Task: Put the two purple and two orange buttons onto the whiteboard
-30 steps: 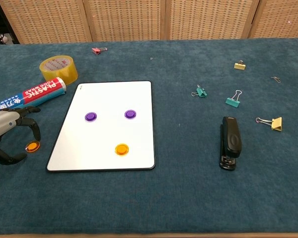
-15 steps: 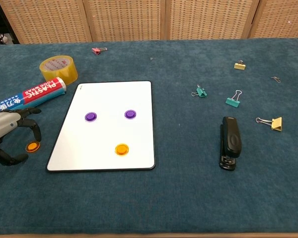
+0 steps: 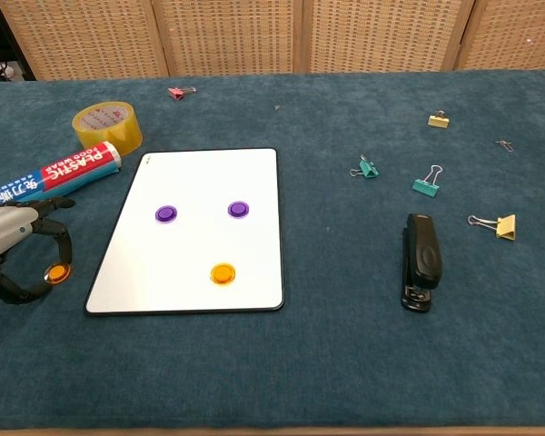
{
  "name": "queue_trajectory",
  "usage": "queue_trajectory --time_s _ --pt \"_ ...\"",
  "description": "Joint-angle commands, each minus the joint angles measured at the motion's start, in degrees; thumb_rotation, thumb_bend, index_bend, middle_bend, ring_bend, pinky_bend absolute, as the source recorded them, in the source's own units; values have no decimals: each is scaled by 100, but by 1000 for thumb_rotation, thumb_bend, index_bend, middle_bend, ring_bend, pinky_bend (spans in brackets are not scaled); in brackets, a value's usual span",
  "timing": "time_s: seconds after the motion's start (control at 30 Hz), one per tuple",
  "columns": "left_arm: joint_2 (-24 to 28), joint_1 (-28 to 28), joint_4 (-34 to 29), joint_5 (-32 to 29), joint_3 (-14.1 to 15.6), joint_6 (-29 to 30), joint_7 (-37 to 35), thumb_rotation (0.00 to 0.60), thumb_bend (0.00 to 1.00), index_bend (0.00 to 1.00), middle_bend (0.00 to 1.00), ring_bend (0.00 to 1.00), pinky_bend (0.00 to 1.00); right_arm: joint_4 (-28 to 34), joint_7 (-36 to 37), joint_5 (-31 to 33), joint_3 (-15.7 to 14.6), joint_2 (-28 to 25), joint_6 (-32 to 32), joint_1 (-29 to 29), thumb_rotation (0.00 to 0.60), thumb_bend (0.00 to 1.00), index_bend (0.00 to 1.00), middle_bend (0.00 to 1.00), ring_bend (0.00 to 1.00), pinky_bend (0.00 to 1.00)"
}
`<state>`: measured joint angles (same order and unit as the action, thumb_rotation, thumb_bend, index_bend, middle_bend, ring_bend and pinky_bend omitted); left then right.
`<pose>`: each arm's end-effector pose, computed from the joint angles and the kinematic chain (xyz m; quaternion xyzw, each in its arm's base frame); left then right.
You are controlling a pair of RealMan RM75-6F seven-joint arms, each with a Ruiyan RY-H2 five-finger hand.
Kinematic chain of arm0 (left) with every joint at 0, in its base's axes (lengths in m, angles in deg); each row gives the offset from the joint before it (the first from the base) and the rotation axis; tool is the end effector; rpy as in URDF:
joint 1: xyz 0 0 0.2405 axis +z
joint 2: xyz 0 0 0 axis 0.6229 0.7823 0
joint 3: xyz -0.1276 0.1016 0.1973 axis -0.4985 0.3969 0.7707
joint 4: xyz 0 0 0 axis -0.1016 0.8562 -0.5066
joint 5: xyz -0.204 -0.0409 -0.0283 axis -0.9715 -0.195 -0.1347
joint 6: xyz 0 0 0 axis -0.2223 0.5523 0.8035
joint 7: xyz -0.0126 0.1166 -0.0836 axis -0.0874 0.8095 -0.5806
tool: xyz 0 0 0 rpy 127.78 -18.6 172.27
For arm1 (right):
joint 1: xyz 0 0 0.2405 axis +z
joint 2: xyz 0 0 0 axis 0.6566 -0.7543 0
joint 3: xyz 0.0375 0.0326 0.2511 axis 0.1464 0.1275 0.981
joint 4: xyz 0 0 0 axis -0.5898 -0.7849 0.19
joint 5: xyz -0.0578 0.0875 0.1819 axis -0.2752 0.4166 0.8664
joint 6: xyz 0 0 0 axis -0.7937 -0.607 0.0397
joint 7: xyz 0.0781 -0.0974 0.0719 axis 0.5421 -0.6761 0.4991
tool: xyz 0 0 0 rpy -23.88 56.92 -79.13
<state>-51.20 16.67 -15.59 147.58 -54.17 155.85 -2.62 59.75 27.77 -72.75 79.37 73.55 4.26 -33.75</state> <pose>-0.2531 0.2351 -0.0266 -0.6970 -0.4482 -0.2543 0.4986 -0.3047 -0.1884 0.1654 0.5881 -0.4252 0.4620 0.5098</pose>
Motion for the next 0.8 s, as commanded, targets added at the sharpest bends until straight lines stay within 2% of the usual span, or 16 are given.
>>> queue_trajectory --time_s 0.03,0.8 --pt "-6 -2 -7 -4 -3 1 9 600 362 524 0 0 0 -3 6 6 8 -1 6 -3 600 57 141 0 0 0" --pt "239 -44 -406 27 -139 27 -133 600 364 527 0 0 0 -2 -14 17 40 13 83 -14 600 57 155 0 0 0"
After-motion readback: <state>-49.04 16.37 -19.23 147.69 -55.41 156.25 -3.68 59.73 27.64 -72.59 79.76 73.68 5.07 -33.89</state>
